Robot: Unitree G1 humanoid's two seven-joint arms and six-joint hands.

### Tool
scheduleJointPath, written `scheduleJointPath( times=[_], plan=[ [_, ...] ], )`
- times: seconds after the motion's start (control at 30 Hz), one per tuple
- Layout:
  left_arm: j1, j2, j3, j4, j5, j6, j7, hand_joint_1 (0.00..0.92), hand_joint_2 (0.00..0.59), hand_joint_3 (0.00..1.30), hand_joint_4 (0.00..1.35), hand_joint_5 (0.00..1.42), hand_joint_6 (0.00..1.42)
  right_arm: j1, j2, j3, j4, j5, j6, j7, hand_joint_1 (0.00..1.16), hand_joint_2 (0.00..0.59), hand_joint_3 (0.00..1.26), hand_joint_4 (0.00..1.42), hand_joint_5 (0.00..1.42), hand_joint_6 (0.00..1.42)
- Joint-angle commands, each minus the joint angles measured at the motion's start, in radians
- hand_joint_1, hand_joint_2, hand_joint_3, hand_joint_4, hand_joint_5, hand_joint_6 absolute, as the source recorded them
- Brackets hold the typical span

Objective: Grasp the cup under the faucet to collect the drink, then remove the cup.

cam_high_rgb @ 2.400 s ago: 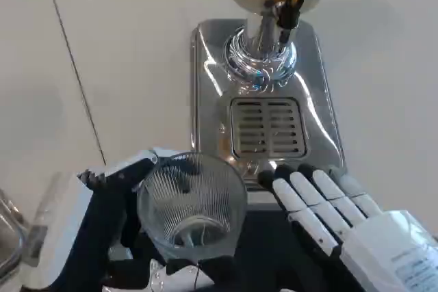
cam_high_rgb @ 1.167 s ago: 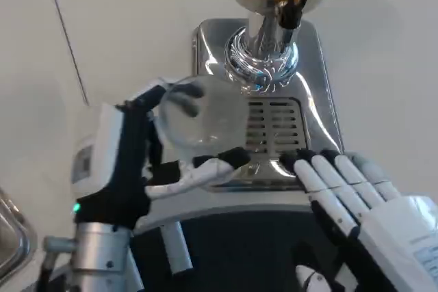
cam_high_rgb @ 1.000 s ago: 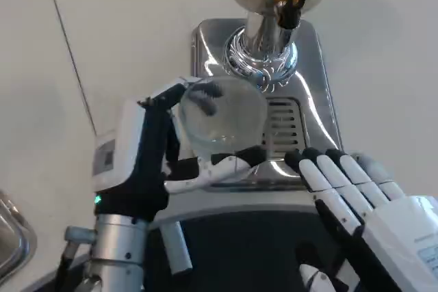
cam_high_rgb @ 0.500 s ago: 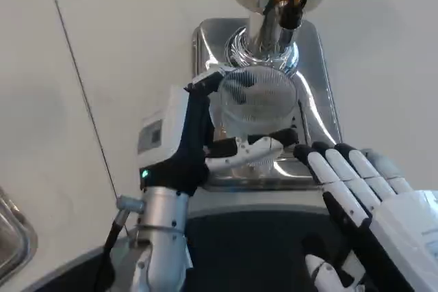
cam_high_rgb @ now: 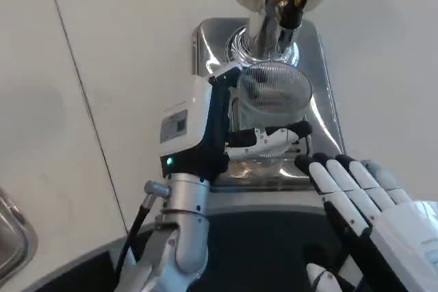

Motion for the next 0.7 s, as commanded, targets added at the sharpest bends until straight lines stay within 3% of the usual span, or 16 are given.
scheduleJointPath(
  times=[0.03,0.5,0.57,0.63,0.67,0.7],
  plan=[
    [-0.052,-0.017,-0.022,0.045,0.004,0.003,0.052,0.754,0.000,1.10,1.10,1.30,1.42,-0.014,0.002,0.009,-0.002,0.000,0.003,0.000,0.02,0.586,0.00,0.00,0.00,0.00],
    [-0.081,-0.001,-0.031,0.139,-0.012,0.008,0.136,0.752,0.000,1.06,1.07,1.29,1.42,-0.059,0.010,0.044,0.015,-0.016,0.042,0.012,0.02,0.586,0.00,0.00,0.00,0.00],
    [-0.082,0.004,-0.029,0.141,-0.018,0.000,0.135,0.734,0.000,0.90,1.02,1.21,1.42,-0.056,0.009,0.046,0.015,-0.018,0.044,0.011,0.02,0.586,0.00,0.00,0.00,0.00],
    [-0.083,0.008,-0.030,0.141,-0.022,-0.005,0.128,0.688,0.000,0.73,0.84,1.07,1.32,-0.053,0.008,0.046,0.016,-0.018,0.045,0.009,0.02,0.586,0.00,0.00,0.00,0.00],
    [-0.083,0.011,-0.033,0.140,-0.024,-0.008,0.121,0.592,0.008,0.58,0.65,0.96,1.19,-0.053,0.007,0.046,0.017,-0.017,0.046,0.008,0.02,0.586,0.00,0.00,0.00,0.00],
    [-0.084,0.014,-0.036,0.138,-0.026,-0.011,0.108,0.513,0.019,0.47,0.55,0.91,1.18,-0.055,0.007,0.046,0.019,-0.017,0.047,0.008,0.02,0.586,0.00,0.00,0.00,0.00]
  ],
)
